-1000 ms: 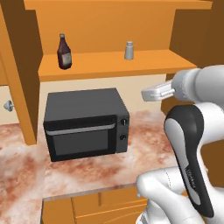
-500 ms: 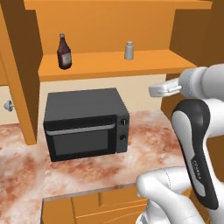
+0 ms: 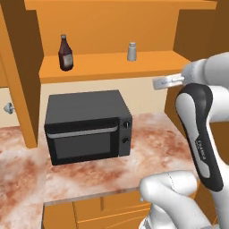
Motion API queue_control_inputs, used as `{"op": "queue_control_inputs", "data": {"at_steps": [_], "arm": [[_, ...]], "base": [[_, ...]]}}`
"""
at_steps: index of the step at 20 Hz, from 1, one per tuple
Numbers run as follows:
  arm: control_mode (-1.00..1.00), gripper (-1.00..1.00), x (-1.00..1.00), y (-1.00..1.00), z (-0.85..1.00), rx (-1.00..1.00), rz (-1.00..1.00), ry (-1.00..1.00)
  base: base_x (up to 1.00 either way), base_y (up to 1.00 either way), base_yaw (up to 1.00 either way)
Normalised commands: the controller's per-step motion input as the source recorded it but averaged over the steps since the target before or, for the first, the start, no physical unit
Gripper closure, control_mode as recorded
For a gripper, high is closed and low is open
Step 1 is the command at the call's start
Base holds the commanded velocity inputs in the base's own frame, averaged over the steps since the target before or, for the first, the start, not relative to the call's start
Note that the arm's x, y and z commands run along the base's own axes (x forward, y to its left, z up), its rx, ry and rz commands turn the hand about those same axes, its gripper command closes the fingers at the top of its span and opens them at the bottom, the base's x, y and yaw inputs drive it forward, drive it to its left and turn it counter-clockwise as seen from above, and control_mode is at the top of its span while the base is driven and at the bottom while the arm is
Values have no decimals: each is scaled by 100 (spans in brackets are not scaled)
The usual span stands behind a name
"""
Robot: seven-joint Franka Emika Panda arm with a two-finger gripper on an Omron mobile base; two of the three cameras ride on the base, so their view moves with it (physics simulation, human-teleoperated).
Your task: Collect the paprika, ketchup, and shaker from the cabinet and place them next to the stove.
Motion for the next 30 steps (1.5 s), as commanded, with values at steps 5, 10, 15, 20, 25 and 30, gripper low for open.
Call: {"op": "queue_control_inputs", "data": {"at_steps": [5, 10, 15, 20, 25, 30], "arm": [[-100, -100, 34, 0, 9, 0, 0, 0], [-100, -100, 27, 0, 6, 0, 0, 0], [-100, -100, 27, -1, 4, 0, 0, 0], [-100, -100, 35, -1, 0, 0, 0, -4], [-100, -100, 34, -1, 0, 0, 0, -7], [-100, -100, 33, -3, 0, 0, 0, -9]], "base": [[0, 0, 0], [0, 0, 0], [0, 0, 0], [0, 0, 0], [0, 0, 0], [0, 0, 0]]}}
